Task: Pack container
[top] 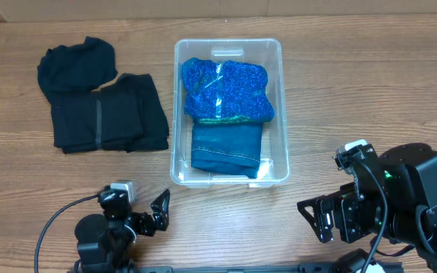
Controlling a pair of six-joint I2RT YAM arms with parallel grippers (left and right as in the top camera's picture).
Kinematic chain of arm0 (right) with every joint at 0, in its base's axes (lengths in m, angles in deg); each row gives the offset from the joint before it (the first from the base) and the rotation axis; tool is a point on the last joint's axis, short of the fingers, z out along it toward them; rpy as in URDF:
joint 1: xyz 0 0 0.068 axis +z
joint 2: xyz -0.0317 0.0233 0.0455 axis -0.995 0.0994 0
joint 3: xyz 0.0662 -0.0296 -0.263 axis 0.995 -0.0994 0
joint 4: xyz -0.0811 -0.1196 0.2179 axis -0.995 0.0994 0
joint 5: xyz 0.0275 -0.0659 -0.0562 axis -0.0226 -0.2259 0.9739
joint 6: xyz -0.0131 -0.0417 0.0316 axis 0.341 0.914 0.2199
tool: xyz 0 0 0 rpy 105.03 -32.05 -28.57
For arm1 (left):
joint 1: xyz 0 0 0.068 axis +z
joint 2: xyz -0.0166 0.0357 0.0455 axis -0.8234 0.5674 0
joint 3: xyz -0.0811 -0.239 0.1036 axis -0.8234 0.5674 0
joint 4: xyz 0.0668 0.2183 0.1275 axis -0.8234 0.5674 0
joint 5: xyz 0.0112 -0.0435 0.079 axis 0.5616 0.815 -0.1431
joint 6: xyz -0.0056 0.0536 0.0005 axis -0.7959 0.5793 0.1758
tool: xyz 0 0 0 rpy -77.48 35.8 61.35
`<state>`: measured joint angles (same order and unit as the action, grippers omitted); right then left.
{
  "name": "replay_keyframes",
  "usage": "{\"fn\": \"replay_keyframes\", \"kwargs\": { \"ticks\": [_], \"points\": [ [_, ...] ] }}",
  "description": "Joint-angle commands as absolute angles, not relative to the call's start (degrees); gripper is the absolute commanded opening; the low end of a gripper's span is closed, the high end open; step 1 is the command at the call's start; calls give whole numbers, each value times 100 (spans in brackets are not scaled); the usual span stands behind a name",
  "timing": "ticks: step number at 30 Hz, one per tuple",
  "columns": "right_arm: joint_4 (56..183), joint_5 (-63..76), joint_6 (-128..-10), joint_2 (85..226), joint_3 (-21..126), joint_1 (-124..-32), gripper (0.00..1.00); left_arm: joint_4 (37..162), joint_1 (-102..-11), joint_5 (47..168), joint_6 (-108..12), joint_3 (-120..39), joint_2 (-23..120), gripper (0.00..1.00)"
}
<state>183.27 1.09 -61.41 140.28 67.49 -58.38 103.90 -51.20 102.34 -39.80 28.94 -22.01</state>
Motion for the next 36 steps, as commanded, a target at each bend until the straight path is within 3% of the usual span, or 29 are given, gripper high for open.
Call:
{"fn": "replay_keyframes", "kwargs": {
  "ticks": [1,3,8,11,12,17,20,27,31,36],
  "points": [
    [18312,78,-6137,13984,6740,-5843,100,11437,-5129,8802,-3794,1043,-1744,100],
    [18312,81,-6137,13984,6740,-5843,100,11690,-5129,7991,-3530,-227,-944,100],
    [18312,78,-6137,13984,6740,-5843,100,12365,-5114,7766,-3539,-2251,1714,100],
    [18312,78,-6137,13984,6740,-5843,100,12217,-4746,8433,-3602,-2690,3010,100],
    [18312,78,-6137,13984,6740,-5843,100,12042,-4220,9117,-3608,-2756,3615,100],
    [18312,78,-6137,13984,6740,-5843,100,11987,-2270,9733,-3882,-2758,4638,100],
    [18312,78,-6137,13984,6740,-5843,100,11620,-1608,9696,-3860,-2758,4669,100],
    [18312,78,-6137,13984,6740,-5843,100,10842,-1420,9884,-3060,-2758,4940,100],
    [18312,78,-6137,13984,6740,-5843,100,10658,-1420,10848,-2310,-2758,6304,100],
    [18312,81,-6137,13984,6740,-5843,100,10234,-1415,10878,-2203,-2758,7558,100]
  ]
}}
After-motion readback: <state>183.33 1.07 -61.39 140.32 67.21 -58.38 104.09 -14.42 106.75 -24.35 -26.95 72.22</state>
